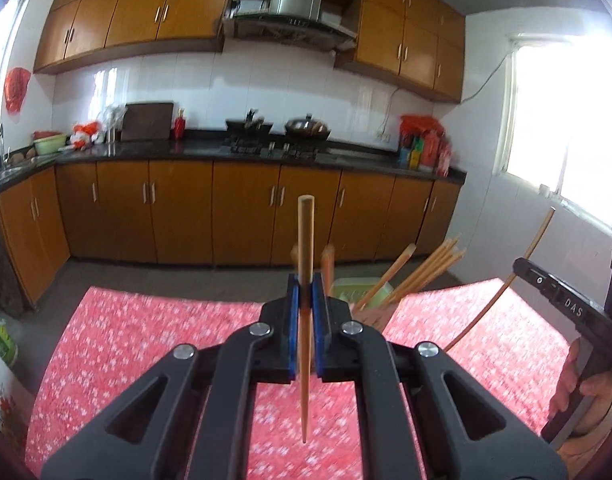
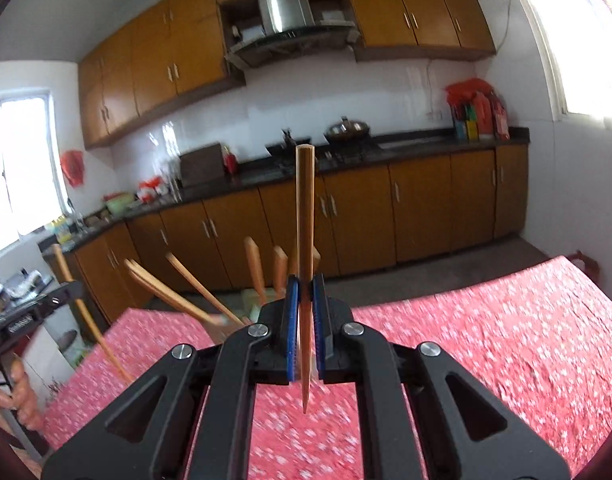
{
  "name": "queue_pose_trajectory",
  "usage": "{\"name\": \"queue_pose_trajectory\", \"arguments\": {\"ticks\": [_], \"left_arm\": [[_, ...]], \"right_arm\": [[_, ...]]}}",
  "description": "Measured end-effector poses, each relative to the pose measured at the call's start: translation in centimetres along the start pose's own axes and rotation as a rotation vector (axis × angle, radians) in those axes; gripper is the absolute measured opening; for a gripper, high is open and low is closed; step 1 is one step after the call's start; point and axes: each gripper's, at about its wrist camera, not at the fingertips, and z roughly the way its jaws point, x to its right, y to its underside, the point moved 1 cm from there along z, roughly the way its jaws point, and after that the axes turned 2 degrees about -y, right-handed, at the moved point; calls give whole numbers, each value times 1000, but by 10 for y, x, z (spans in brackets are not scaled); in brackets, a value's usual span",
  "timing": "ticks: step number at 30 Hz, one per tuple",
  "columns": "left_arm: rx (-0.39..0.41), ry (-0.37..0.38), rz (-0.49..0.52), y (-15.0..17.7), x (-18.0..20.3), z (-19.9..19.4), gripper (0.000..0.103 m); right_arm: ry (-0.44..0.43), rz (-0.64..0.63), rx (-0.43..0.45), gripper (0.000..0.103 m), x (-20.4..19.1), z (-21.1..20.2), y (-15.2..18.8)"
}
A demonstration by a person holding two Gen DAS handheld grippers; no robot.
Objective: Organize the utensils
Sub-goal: 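Carry both chopsticks into the utensil holder and open both tools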
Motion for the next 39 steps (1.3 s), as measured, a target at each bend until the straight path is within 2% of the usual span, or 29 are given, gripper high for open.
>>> {"name": "queue_pose_trajectory", "arguments": {"ticks": [5, 9, 15, 20, 27, 31, 33, 35, 39], "left_arm": [[114, 15, -44, -40, 18, -8, 7], [200, 0, -70, -71, 28, -8, 7], [298, -52, -87, -96, 38, 6, 7], [312, -72, -80, -96, 41, 33, 7], [235, -48, -99, -73, 35, 75, 7], [198, -38, -103, -61, 31, 85, 8], [197, -37, -107, -58, 30, 84, 12], [198, -42, -111, -57, 27, 83, 20], [220, -53, -118, -58, 20, 68, 28]], "right_arm": [[-55, -14, 112, 8, -19, -10, -34], [-63, -42, 192, 8, -31, -9, -55], [-54, -43, 221, 8, -30, 17, -62], [-39, -55, 204, 8, -29, 43, -53], [-34, -56, 114, 8, -23, 74, -29], [-45, -65, 89, 9, -27, 75, -24], [-42, -69, 85, 13, -27, 74, -24], [-36, -61, 93, 29, -23, 68, -25], [-29, -52, 110, 33, -19, 53, -30]]}}
